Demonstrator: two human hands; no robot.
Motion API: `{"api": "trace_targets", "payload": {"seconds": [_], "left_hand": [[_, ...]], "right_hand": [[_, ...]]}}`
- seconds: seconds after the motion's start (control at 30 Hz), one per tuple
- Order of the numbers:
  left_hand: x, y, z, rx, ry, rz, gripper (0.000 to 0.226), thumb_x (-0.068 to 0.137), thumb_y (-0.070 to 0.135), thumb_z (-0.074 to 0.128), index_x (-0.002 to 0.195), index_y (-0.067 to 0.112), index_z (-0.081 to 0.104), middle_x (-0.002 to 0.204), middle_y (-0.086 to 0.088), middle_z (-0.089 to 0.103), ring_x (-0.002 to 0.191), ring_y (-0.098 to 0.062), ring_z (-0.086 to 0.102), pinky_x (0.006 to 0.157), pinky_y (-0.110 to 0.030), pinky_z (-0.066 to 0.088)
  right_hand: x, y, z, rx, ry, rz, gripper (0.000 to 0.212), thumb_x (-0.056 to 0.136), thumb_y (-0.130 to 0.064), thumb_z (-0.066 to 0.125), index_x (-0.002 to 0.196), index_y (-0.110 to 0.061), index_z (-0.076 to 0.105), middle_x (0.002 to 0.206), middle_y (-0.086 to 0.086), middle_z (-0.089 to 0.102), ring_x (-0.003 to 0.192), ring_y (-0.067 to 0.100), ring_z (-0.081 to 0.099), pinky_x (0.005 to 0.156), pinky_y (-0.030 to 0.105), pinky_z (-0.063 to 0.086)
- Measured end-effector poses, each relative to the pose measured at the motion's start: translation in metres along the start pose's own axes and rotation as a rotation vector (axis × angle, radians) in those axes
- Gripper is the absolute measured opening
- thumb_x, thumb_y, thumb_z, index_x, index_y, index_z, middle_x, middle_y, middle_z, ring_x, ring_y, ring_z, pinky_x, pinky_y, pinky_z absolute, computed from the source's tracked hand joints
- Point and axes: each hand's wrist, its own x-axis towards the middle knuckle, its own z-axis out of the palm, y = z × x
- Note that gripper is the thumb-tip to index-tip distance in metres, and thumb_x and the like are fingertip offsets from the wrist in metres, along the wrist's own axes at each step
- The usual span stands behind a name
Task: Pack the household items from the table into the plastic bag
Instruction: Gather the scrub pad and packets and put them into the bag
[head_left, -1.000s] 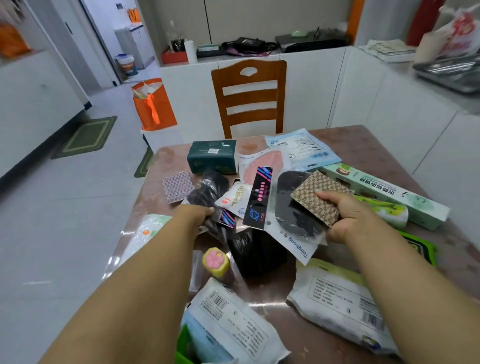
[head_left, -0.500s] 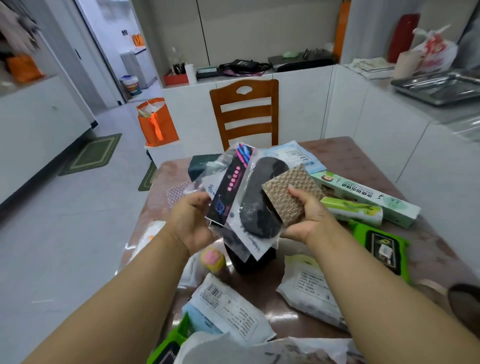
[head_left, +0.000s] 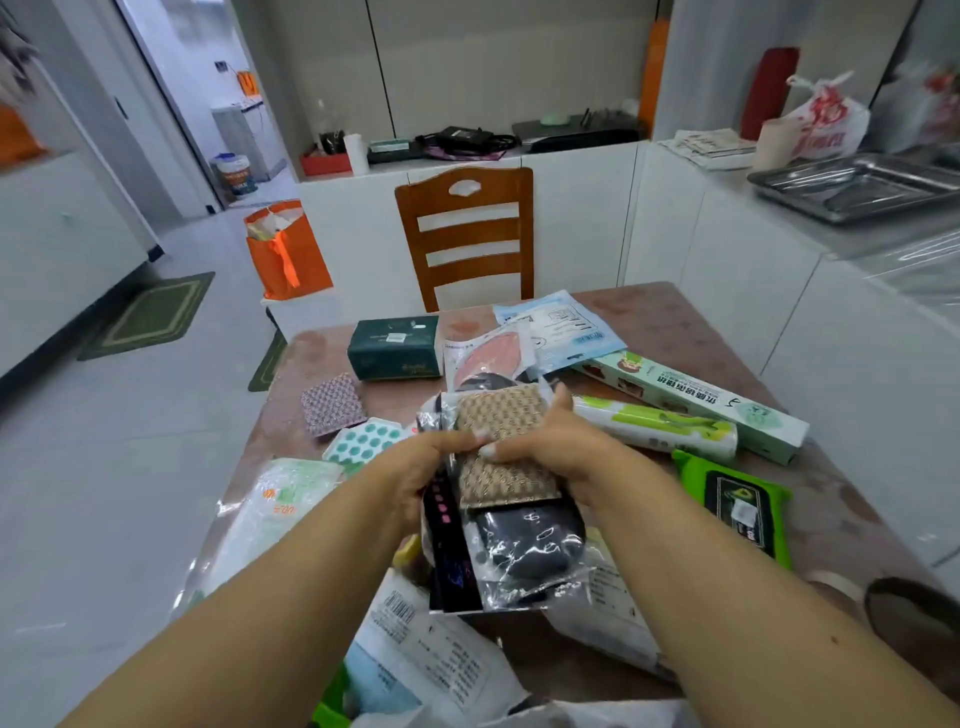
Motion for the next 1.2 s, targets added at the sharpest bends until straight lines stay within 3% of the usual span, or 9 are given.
{"api": "trace_targets", "payload": {"seconds": [0.07,0.13,0.27,0.47,0.63,0.8,0.93,1.1,1.2], "left_hand": [[0.009,-0.003,-0.007,-0.034,0.093,-0.030,0.012,0.087,0.007,0.060,0.089,-0.004,0.061,0.057,-0.016,0.069,0.044,-0.025,0.066,0.039,-0.031,0.053],[0.019,-0.001,-0.024,-0.073,0.158,-0.013,0.009,0.087,0.005,0.060,0.089,-0.004,0.060,0.058,-0.015,0.070,0.045,-0.024,0.067,0.039,-0.036,0.055],[0.030,0.005,-0.055,-0.141,0.234,0.003,0.008,0.086,0.005,0.062,0.083,-0.002,0.059,0.055,-0.014,0.069,0.042,-0.024,0.067,0.036,-0.039,0.054],[0.039,0.001,-0.073,-0.188,0.257,-0.012,0.010,0.085,0.006,0.063,0.080,-0.002,0.060,0.052,-0.015,0.068,0.039,-0.024,0.065,0.035,-0.035,0.053],[0.051,-0.009,-0.081,-0.212,0.232,-0.030,0.027,0.066,0.009,0.072,0.090,0.000,0.063,0.068,-0.015,0.073,0.053,-0.027,0.070,0.065,-0.046,0.058],[0.054,-0.010,-0.080,-0.207,0.257,-0.044,0.011,0.080,0.010,0.069,0.084,0.001,0.064,0.070,-0.015,0.073,0.055,-0.026,0.070,0.081,-0.046,0.055],[0.055,-0.009,-0.076,-0.236,0.282,-0.018,0.016,0.089,0.018,0.063,0.084,0.003,0.064,0.069,-0.014,0.074,0.057,-0.025,0.071,0.061,-0.042,0.060],[0.042,-0.003,-0.065,-0.438,0.136,0.086,0.070,0.088,0.064,0.043,0.103,0.001,0.070,0.094,-0.026,0.073,0.081,-0.039,0.071,0.087,-0.052,0.050],[0.037,-0.004,-0.064,-0.369,0.095,0.090,0.051,0.093,0.044,0.053,0.101,-0.003,0.070,0.089,-0.025,0.073,0.071,-0.036,0.072,0.079,-0.048,0.056]], "right_hand": [[0.008,-0.009,0.009,-0.075,-0.093,-0.032,0.130,0.057,-0.010,0.084,0.149,-0.030,-0.006,0.131,0.018,0.051,0.109,0.034,0.059,0.090,0.043,0.052],[0.017,-0.021,0.006,0.048,-0.193,-0.084,0.076,0.075,-0.011,0.074,0.138,-0.010,0.032,0.109,0.013,0.062,0.094,0.025,0.063,0.077,0.036,0.053],[0.075,-0.029,-0.016,0.072,0.347,-0.149,0.027,0.083,-0.027,0.061,0.102,-0.008,0.063,0.085,0.006,0.059,0.074,0.022,0.054,0.070,0.031,0.044],[0.132,-0.035,-0.004,-0.264,0.262,-0.157,0.042,0.095,-0.027,0.051,0.132,-0.009,0.053,0.134,0.011,0.055,0.122,0.030,0.052,0.102,0.033,0.042],[0.130,-0.045,-0.002,0.243,0.444,-0.308,0.031,0.084,-0.017,0.071,0.115,-0.017,0.068,0.117,-0.001,0.065,0.106,0.016,0.058,0.092,0.029,0.051],[0.067,-0.081,-0.012,0.240,0.561,-0.703,0.019,0.080,-0.009,0.071,0.076,-0.024,0.062,0.076,-0.005,0.061,0.071,0.008,0.057,0.056,0.012,0.044],[0.022,-0.056,0.016,-0.182,0.198,-0.718,0.034,0.080,-0.003,0.068,0.096,-0.026,0.049,0.075,-0.005,0.047,0.062,0.006,0.047,0.052,0.012,0.043],[0.019,-0.002,0.057,-0.550,-0.041,-0.661,0.028,0.087,-0.012,0.063,0.114,-0.019,0.067,0.084,-0.009,0.057,0.076,0.006,0.052,0.070,0.015,0.040],[0.010,-0.003,0.066,-0.668,-0.127,-0.763,0.021,0.090,-0.015,0.061,0.106,-0.012,0.074,0.097,-0.004,0.065,0.088,0.001,0.051,0.074,0.000,0.033]]}}
